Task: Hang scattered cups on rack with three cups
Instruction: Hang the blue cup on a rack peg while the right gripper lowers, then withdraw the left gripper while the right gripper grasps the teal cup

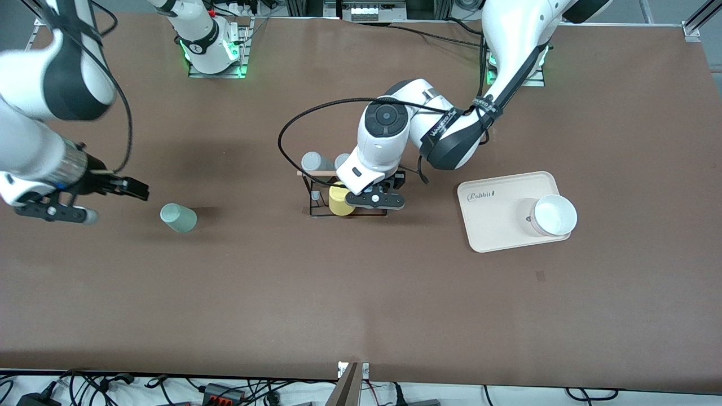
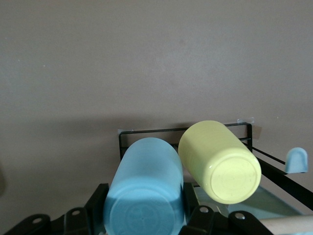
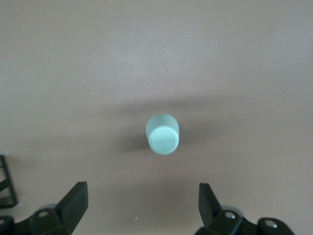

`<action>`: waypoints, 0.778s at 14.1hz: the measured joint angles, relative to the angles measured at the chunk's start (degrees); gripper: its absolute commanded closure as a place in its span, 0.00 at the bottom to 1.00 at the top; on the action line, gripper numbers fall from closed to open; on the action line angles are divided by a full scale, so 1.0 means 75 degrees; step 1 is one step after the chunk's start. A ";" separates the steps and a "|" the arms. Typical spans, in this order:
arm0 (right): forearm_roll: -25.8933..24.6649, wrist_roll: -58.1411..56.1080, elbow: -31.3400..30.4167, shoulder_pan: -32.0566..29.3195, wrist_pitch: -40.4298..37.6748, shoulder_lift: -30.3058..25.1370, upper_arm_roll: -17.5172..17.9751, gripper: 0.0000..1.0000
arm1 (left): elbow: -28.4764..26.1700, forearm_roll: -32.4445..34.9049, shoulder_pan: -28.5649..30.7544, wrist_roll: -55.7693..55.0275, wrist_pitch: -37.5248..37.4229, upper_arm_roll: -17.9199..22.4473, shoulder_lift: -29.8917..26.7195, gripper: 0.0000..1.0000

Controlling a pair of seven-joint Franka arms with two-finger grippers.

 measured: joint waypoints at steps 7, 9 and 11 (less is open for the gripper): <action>-0.0010 -0.1261 -0.1439 -0.0194 0.2356 0.1066 -0.0022 0.00 | 0.0417 0.0026 0.0815 -0.0460 -0.0637 0.0156 -0.0626 0.00; -0.0011 -0.1431 -0.1482 -0.0238 0.2637 0.1287 -0.0028 0.00 | 0.0499 0.0031 0.1600 -0.0447 -0.1359 0.0146 -0.1266 0.00; -0.0011 -0.1610 -0.1578 -0.0295 0.2937 0.1428 -0.0034 0.00 | 0.0518 0.0029 0.2276 -0.0327 -0.2149 0.0120 -0.1897 0.00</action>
